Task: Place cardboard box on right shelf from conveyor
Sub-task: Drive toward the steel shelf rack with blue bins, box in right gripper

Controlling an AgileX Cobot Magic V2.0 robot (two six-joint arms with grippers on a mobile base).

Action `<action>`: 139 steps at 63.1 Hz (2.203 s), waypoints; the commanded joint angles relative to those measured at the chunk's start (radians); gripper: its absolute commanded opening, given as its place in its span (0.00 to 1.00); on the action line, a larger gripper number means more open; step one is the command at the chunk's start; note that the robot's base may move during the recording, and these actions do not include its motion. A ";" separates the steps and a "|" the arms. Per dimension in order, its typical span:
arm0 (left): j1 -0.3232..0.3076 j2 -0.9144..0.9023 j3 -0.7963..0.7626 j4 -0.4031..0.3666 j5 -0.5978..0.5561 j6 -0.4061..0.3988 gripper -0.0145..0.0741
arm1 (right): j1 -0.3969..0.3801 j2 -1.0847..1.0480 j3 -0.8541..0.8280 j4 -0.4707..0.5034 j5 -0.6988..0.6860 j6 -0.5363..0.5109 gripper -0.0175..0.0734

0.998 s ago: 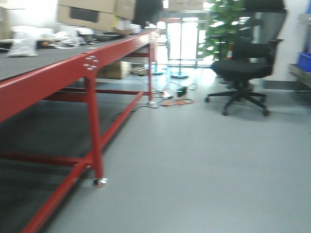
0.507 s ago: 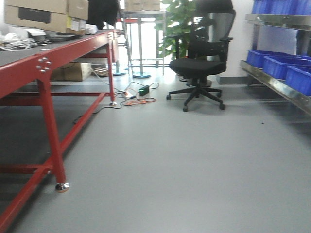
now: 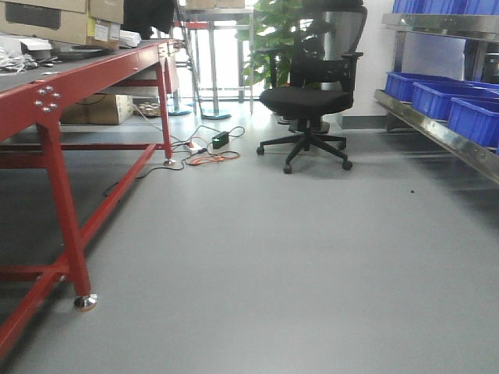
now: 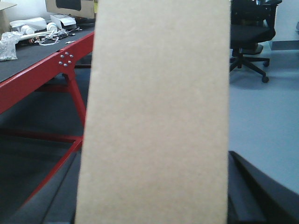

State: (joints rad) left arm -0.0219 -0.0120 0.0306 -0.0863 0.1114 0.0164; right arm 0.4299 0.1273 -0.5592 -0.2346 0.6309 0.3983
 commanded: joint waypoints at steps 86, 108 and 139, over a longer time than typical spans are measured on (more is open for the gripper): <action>0.039 -0.014 -0.003 -0.005 -0.084 -0.005 0.03 | -0.005 0.016 -0.027 -0.027 -0.099 -0.008 0.37; 0.041 -0.014 -0.003 -0.005 -0.084 -0.005 0.03 | -0.005 0.016 -0.027 -0.027 -0.099 -0.008 0.37; 0.041 -0.014 -0.003 -0.005 -0.084 -0.005 0.03 | -0.005 0.016 -0.027 -0.027 -0.099 -0.008 0.37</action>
State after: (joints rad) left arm 0.0179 -0.0120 0.0306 -0.0863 0.1114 0.0164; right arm 0.4299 0.1273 -0.5592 -0.2346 0.6309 0.3983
